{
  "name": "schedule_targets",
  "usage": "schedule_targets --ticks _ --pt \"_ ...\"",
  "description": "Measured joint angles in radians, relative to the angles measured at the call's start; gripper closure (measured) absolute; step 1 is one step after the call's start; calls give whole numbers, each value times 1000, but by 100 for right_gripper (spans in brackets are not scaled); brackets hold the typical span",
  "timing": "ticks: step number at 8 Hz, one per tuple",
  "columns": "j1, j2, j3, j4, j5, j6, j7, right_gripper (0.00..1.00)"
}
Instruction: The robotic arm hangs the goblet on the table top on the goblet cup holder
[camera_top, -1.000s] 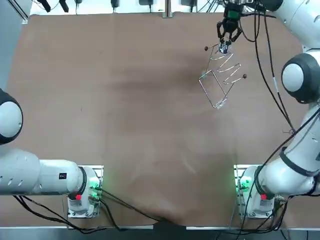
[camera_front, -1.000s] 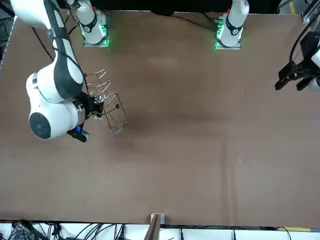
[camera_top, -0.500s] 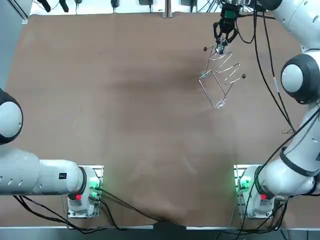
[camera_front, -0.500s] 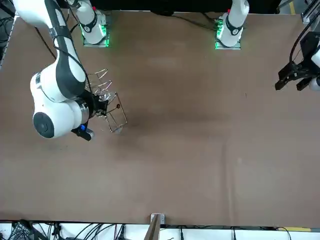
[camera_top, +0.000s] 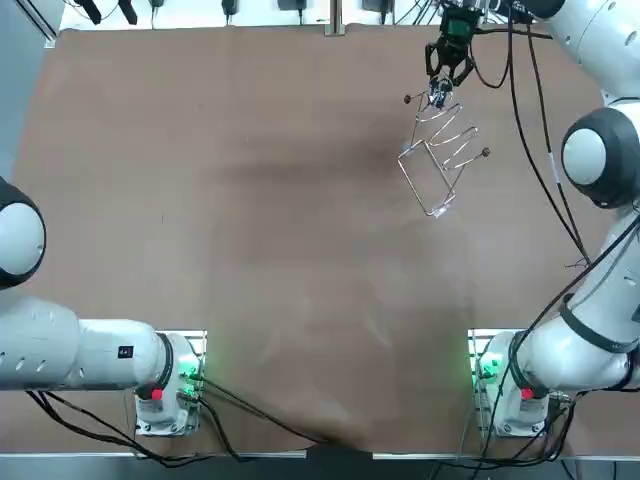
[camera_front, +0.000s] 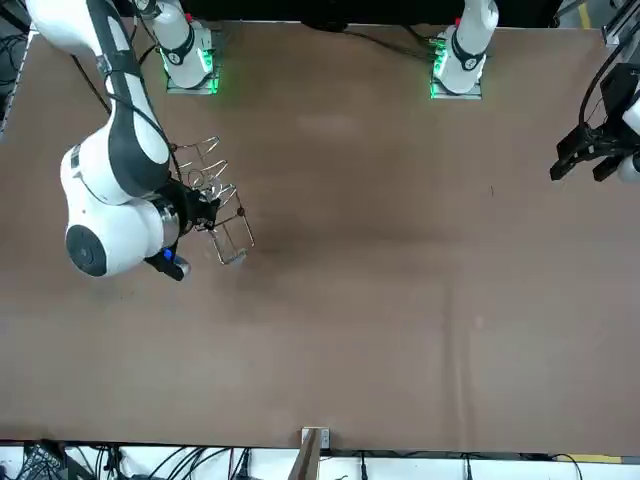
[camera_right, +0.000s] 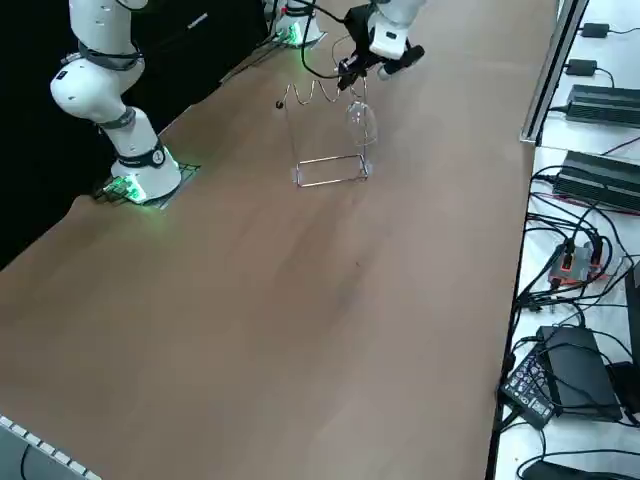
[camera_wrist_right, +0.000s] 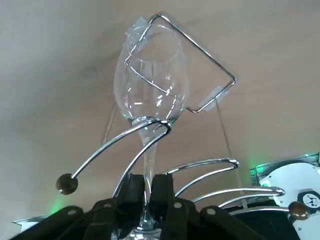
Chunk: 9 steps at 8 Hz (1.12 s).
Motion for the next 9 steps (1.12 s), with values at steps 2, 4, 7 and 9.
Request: schedule_targets --ticks 2,4,7,9 --pt "-8 0 -1 -2 0 0 0 88" --pt "-9 -1 -2 -1 -1 1 0 71" --pt "-10 -6 -3 -1 -4 2 -1 41" --pt "-10 -9 -4 -1 -4 2 -4 41"
